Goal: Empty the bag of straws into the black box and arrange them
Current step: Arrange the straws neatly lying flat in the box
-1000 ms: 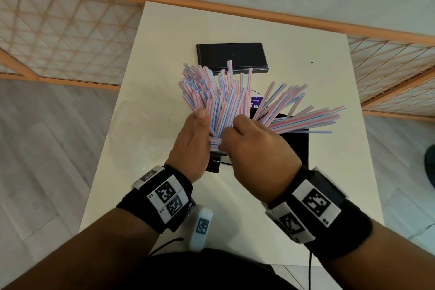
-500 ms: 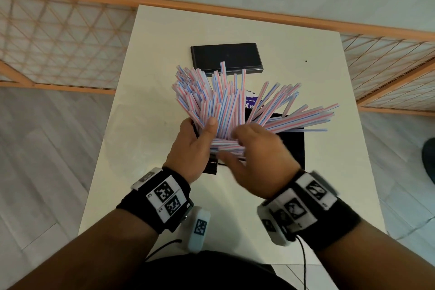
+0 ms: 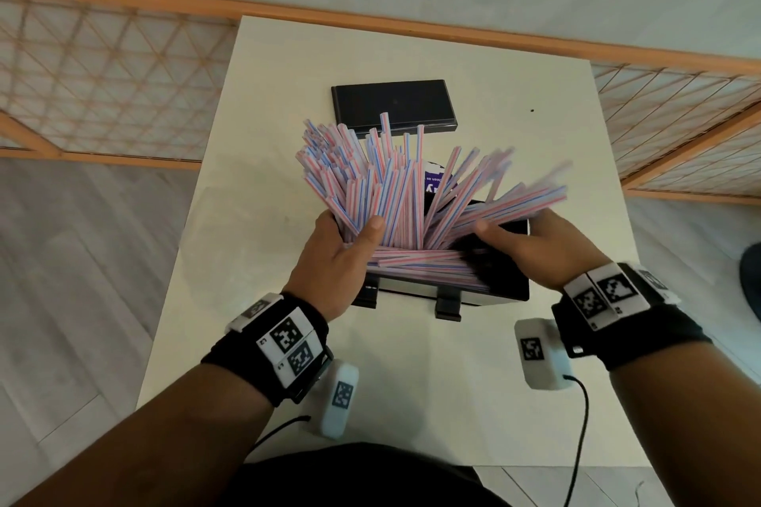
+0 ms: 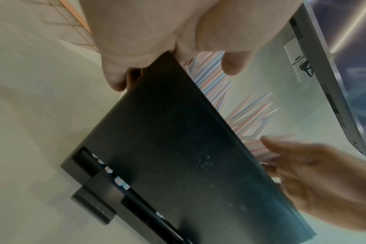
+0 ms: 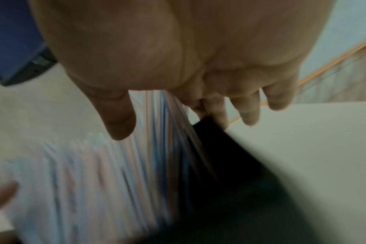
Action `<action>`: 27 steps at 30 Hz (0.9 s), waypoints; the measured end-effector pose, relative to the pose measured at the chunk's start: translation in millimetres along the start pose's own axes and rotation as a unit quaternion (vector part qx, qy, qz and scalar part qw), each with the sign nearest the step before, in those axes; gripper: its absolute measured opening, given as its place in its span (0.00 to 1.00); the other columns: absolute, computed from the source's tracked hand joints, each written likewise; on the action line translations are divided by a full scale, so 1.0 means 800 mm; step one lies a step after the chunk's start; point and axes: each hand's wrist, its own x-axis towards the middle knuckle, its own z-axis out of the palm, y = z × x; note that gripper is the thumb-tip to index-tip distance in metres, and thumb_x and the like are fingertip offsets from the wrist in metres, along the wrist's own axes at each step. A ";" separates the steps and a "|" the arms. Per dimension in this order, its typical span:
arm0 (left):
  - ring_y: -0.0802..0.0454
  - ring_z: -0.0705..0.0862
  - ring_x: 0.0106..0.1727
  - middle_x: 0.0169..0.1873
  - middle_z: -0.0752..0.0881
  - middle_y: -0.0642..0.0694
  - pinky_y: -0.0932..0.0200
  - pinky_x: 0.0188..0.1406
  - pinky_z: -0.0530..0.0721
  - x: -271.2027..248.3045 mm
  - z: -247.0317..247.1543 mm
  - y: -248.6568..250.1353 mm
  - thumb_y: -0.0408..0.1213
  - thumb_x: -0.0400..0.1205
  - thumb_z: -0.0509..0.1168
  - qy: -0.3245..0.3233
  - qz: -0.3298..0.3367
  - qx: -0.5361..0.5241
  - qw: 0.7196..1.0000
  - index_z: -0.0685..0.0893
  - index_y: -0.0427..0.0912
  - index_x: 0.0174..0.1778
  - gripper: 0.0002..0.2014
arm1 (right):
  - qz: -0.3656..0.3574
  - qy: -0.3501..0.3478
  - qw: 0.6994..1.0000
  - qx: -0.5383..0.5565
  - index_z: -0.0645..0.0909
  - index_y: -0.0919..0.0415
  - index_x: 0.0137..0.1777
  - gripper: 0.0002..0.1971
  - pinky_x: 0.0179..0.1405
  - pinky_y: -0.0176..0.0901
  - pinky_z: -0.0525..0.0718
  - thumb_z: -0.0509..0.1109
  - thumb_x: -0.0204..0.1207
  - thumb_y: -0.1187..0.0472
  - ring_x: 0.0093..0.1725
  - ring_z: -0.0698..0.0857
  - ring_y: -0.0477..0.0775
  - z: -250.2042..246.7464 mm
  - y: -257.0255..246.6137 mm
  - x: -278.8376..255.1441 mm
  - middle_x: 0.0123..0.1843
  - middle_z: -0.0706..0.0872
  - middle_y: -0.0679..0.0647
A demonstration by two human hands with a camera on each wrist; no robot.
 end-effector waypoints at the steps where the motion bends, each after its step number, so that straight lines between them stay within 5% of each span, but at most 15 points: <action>1: 0.50 0.81 0.61 0.63 0.84 0.46 0.69 0.51 0.74 0.000 -0.001 0.000 0.56 0.86 0.62 -0.003 0.000 0.001 1.000 0.73 0.49 0.62 0.17 | -0.029 0.014 0.999 0.006 0.86 0.42 0.59 0.29 0.63 0.51 0.81 0.65 0.66 0.26 0.61 0.86 0.54 0.001 -0.010 0.002 0.58 0.89 0.48; 3: 0.54 0.81 0.57 0.57 0.83 0.51 0.72 0.49 0.72 -0.001 -0.002 0.002 0.57 0.86 0.60 -0.006 0.003 -0.010 1.000 0.73 0.47 0.61 0.18 | -0.074 0.034 0.996 -0.022 0.88 0.43 0.57 0.24 0.63 0.53 0.82 0.67 0.68 0.30 0.62 0.84 0.56 0.009 -0.032 0.005 0.58 0.89 0.51; 6: 0.62 0.78 0.48 0.46 0.79 0.59 0.66 0.48 0.72 -0.004 -0.003 0.006 0.67 0.80 0.56 -0.004 0.010 -0.047 0.999 0.75 0.45 0.60 0.28 | -0.105 0.055 0.990 -0.072 0.78 0.51 0.69 0.28 0.67 0.55 0.78 0.69 0.73 0.36 0.66 0.81 0.64 0.033 -0.062 0.011 0.67 0.83 0.57; 9: 0.65 0.79 0.51 0.50 0.82 0.58 0.56 0.57 0.73 -0.005 -0.004 0.004 0.81 0.74 0.52 0.001 0.010 -0.059 0.998 0.77 0.47 0.63 0.41 | -0.101 0.081 0.992 -0.011 0.69 0.55 0.72 0.33 0.64 0.52 0.78 0.75 0.72 0.42 0.66 0.80 0.64 0.062 -0.081 0.016 0.65 0.83 0.54; 14: 0.65 0.80 0.59 0.58 0.83 0.59 0.53 0.69 0.73 -0.003 -0.004 -0.001 0.80 0.68 0.50 0.000 0.015 -0.065 0.998 0.75 0.56 0.64 0.39 | -0.154 0.086 0.984 0.007 0.71 0.52 0.72 0.27 0.63 0.56 0.82 0.74 0.75 0.51 0.66 0.80 0.64 0.084 -0.090 0.019 0.61 0.85 0.53; 17: 0.66 0.80 0.60 0.60 0.83 0.59 0.56 0.70 0.71 -0.005 -0.004 0.003 0.79 0.70 0.53 -0.006 0.015 -0.078 0.997 0.75 0.55 0.67 0.38 | -0.181 0.111 0.976 0.046 0.72 0.55 0.71 0.22 0.53 0.44 0.82 0.71 0.78 0.56 0.57 0.86 0.61 0.073 -0.093 0.008 0.57 0.88 0.54; 20: 0.72 0.79 0.63 0.61 0.82 0.64 0.59 0.70 0.69 -0.005 -0.005 0.007 0.78 0.70 0.53 -0.003 0.018 -0.089 0.996 0.74 0.57 0.68 0.38 | -0.247 0.145 0.957 0.048 0.75 0.55 0.66 0.18 0.44 0.44 0.82 0.68 0.76 0.64 0.42 0.86 0.56 0.062 -0.092 -0.014 0.43 0.86 0.46; 23: 0.53 0.82 0.71 0.66 0.86 0.54 0.45 0.77 0.73 -0.004 -0.003 0.004 0.84 0.68 0.54 0.013 0.002 -0.127 0.992 0.78 0.54 0.69 0.44 | -0.303 0.156 0.939 0.045 0.75 0.52 0.58 0.18 0.37 0.42 0.76 0.61 0.67 0.65 0.33 0.75 0.43 0.062 -0.085 -0.024 0.34 0.72 0.37; 27: 0.45 0.83 0.71 0.69 0.84 0.46 0.54 0.69 0.79 -0.005 0.000 0.014 0.68 0.84 0.54 0.045 -0.005 -0.187 0.981 0.76 0.42 0.77 0.37 | -0.265 0.114 0.957 0.014 0.75 0.60 0.65 0.25 0.55 0.52 0.80 0.71 0.66 0.64 0.53 0.81 0.62 0.088 -0.079 -0.012 0.54 0.83 0.55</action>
